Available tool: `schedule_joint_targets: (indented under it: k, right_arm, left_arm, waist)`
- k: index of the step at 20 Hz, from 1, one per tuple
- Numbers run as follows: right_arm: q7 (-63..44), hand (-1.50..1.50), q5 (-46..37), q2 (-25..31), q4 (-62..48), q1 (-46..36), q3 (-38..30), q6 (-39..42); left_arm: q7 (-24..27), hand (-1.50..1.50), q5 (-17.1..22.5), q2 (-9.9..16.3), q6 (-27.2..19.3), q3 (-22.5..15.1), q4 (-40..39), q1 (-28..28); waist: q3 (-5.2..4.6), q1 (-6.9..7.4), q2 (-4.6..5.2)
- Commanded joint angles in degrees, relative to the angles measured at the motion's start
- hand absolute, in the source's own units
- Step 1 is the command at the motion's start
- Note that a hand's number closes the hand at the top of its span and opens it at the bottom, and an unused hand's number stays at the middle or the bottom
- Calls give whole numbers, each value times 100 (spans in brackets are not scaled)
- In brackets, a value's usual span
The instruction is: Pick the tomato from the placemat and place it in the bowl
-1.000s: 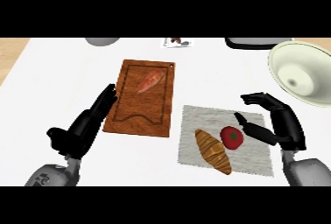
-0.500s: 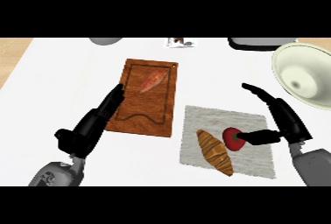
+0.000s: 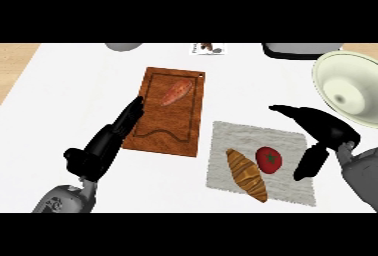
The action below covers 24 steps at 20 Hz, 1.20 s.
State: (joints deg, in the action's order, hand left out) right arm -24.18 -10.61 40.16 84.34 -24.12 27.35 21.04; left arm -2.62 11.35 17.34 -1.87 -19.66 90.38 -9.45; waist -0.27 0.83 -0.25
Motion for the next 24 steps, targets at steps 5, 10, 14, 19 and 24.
schedule_joint_targets:
  k: [5, 10, 14, 19, 24]
  right_arm:
    - [-2479, -150, 1070, -642, 487, -706, 32, 1614]
    - [-3303, -150, 945, -1092, 885, -469, -58, 1657]
    - [-2541, -150, 324, -1063, 547, -182, -118, 1624]
    - [-2417, -150, -368, -1318, 788, -72, -29, 1503]
    - [-2301, -150, -957, -1476, 1178, 166, -180, 1338]
  left_arm:
    - [-22, 0, 27, 30, 200, 254, 1, -67]
    - [-12, 0, -256, -126, 192, 177, 263, 306]
    - [125, 0, -401, -432, 219, 256, -119, 111]
    - [128, 0, -497, -618, 315, 346, -297, 54]
    - [98, 0, -373, -402, 661, 703, -176, 143]
  waist:
    - [20, -53, 17]
    - [25, -67, 12]
    - [27, -72, 26]
    - [27, -76, 25]
    - [27, -73, 24]
